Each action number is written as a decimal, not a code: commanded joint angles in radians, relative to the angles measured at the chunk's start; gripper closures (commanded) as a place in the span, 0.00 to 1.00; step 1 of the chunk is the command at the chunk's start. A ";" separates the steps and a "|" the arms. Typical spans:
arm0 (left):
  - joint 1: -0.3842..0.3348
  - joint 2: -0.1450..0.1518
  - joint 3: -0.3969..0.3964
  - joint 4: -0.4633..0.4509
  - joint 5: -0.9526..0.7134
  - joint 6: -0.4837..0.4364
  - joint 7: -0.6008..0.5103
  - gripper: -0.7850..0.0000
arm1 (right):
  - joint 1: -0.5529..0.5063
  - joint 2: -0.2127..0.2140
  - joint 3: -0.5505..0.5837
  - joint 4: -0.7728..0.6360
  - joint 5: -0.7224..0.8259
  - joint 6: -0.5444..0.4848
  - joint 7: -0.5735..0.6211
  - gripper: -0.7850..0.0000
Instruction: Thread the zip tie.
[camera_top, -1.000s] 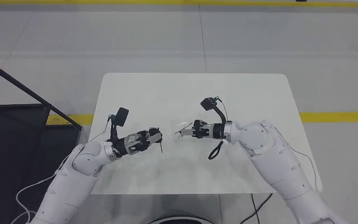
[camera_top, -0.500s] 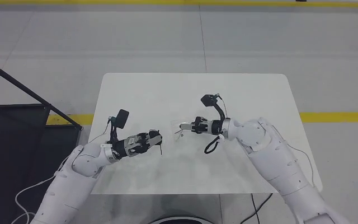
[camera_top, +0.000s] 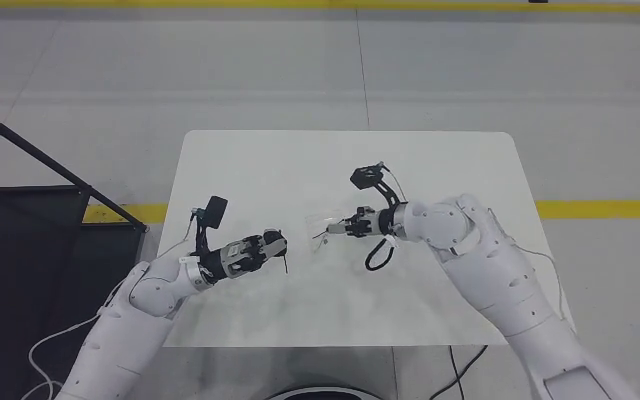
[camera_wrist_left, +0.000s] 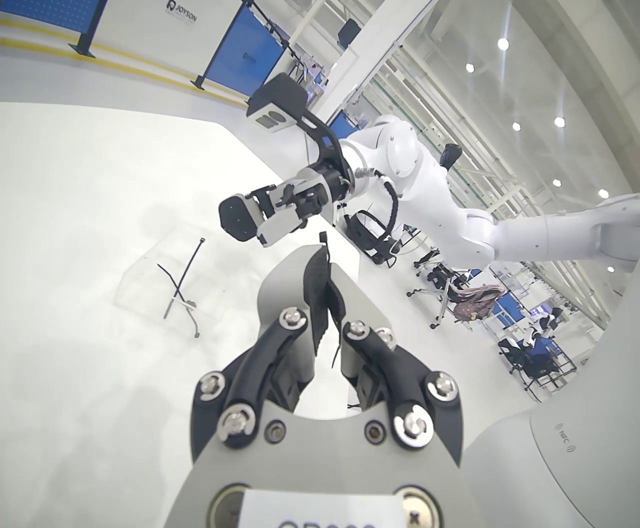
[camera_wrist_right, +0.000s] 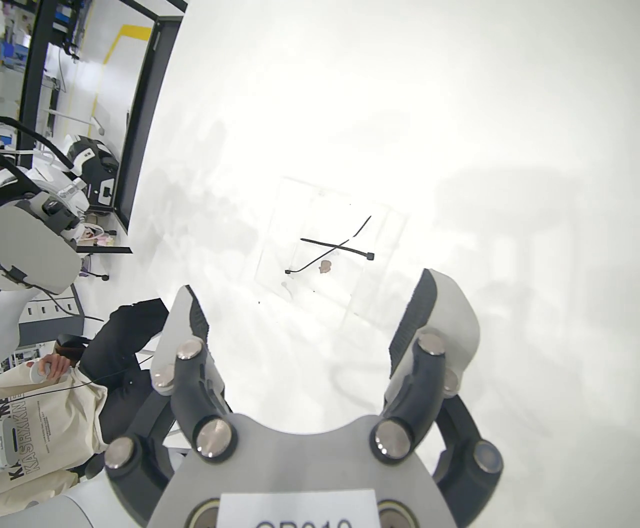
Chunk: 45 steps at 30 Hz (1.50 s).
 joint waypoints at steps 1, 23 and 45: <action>0.000 0.000 0.000 0.000 0.000 0.000 0.000 1.00 | 0.029 -0.008 -0.017 0.032 -0.003 0.009 0.015 0.25; 0.000 0.000 0.000 0.000 0.000 0.000 0.000 1.00 | 0.160 -0.083 -0.112 0.276 0.058 -0.041 0.028 0.53; 0.000 0.000 0.000 0.000 0.000 0.000 0.000 1.00 | 0.190 -0.114 -0.126 0.344 0.049 -0.054 0.028 0.85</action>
